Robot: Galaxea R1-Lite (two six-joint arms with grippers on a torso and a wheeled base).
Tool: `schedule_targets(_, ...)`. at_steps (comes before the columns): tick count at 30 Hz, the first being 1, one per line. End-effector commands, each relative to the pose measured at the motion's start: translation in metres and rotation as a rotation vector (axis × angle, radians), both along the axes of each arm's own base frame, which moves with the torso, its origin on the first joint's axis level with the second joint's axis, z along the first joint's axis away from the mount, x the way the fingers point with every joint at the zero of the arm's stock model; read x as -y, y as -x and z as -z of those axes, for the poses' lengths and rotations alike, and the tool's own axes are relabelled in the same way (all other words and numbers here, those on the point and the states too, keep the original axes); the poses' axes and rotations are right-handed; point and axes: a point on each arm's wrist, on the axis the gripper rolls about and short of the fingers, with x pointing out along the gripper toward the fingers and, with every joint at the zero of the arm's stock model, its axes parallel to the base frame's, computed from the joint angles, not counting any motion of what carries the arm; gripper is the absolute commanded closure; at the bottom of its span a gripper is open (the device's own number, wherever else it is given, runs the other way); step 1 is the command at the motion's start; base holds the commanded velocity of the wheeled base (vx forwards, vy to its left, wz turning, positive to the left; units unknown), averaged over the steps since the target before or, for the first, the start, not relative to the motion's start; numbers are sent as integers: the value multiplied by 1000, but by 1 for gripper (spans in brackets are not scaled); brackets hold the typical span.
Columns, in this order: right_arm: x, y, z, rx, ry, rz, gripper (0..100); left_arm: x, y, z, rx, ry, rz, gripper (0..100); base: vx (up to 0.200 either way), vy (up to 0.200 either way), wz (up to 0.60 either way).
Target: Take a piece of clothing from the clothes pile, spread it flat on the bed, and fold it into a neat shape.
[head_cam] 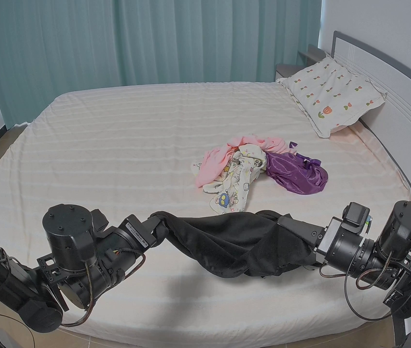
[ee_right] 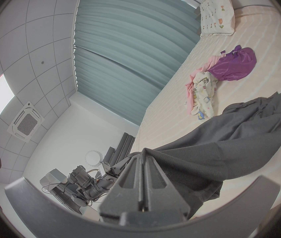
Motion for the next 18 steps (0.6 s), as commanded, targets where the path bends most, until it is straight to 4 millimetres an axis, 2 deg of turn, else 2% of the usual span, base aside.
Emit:
schedule_targets(1,0,0,-2,11,-8,0,100,0,1,-3,9,7,0,100,0,200,0)
schedule_targets(18,1,3,-6,26,-16,-3,100,-1,2,-4,18,-4,5,100,0,200,0)
